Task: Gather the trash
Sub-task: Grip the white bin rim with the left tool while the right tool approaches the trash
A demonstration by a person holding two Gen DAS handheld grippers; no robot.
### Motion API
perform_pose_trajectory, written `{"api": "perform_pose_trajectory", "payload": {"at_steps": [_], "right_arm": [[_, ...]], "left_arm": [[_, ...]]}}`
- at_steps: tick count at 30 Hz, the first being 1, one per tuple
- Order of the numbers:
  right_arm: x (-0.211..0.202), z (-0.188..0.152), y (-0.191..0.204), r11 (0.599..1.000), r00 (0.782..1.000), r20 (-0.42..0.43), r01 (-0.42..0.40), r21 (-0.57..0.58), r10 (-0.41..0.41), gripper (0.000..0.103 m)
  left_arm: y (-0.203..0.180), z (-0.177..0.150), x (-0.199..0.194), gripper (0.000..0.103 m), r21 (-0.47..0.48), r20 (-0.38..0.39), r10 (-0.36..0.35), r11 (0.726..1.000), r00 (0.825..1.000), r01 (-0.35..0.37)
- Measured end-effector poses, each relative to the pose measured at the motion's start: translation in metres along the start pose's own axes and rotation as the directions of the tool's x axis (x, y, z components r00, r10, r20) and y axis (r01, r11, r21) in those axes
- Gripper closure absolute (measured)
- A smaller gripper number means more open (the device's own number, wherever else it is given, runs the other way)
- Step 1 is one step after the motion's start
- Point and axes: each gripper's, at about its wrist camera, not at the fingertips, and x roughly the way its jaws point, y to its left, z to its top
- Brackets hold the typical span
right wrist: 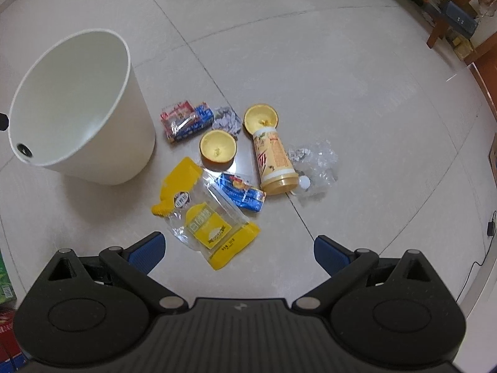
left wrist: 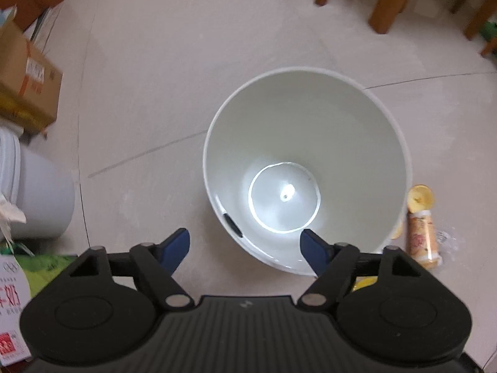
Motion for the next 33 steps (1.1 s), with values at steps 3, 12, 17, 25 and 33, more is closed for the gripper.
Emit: {"api": "perform_pose_trajectory", "payload": {"at_steps": [3, 12, 17, 25, 33], "right_arm": [[0.016, -0.004, 0.0, 1.0, 1.0, -0.015, -0.005, 0.002, 0.005, 0.0], [0.047, -0.015, 0.011, 0.999, 0.999, -0.051, 0.011, -0.046, -0.014, 0.0], [0.046, -0.016, 0.019, 0.999, 0.998, -0.066, 0.011, -0.047, -0.014, 0.0], [0.043, -0.009, 0.031, 0.998, 0.998, -0.061, 0.012, -0.069, -0.016, 0.0], [0.045, -0.007, 0.026, 0.997, 0.998, -0.06, 0.0, -0.072, -0.005, 0.0]], "left_arm": [[0.001, 0.002, 0.028, 0.026, -0.03, -0.004, 0.017, 0.999, 1.0, -0.017], [0.018, -0.003, 0.079, 0.04, -0.087, -0.088, 0.023, 0.996, 0.996, -0.031], [0.035, -0.001, 0.082, 0.047, -0.101, -0.106, -0.046, 0.994, 0.993, 0.036], [0.05, 0.013, 0.078, 0.073, -0.039, -0.1, -0.022, 0.999, 0.995, 0.018], [0.042, 0.017, 0.063, 0.089, -0.005, -0.022, -0.022, 1.0, 1.0, 0.022]]}}
